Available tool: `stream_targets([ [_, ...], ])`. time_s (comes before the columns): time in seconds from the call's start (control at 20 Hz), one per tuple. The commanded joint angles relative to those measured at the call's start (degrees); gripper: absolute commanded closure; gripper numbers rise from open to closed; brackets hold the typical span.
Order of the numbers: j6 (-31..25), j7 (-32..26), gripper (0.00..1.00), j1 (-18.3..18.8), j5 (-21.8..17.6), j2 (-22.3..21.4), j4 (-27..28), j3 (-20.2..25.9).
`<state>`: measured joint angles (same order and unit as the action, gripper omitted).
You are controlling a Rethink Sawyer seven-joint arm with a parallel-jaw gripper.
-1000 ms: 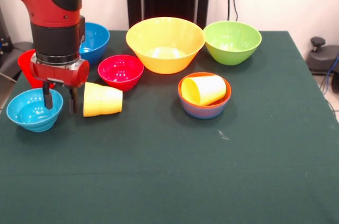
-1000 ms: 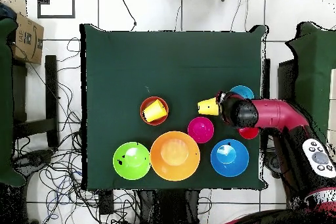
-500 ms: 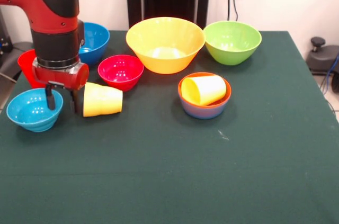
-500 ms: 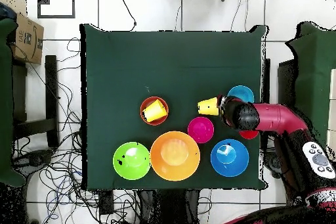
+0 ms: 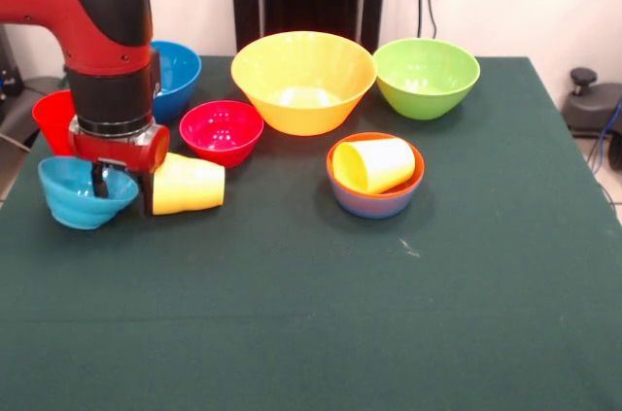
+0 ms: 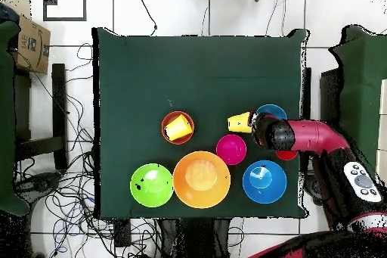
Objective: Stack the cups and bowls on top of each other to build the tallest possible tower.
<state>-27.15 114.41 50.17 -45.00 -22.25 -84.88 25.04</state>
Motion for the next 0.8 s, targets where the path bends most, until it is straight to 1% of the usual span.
stream_targets([
  [0.05, 0.8, -11.2, 0.0, -1.9, -6.3, 4.4, 6.3, 0.9],
  [0.3, -0.4, -12.1, 0.0, -1.5, -5.8, 3.9, 6.6, 1.2],
  [0.5, -2.1, -13.7, 0.0, -0.6, -4.6, 2.4, 6.1, 2.0],
  [0.65, -2.8, -14.2, 0.0, -0.6, -4.6, 2.3, 6.8, 2.0],
  [0.7, -2.7, -14.3, 1.0, -0.6, -4.7, 2.3, 7.0, 2.0],
  [0.8, -2.9, -14.1, 1.0, -0.9, -4.8, 2.2, 7.1, 1.8],
])
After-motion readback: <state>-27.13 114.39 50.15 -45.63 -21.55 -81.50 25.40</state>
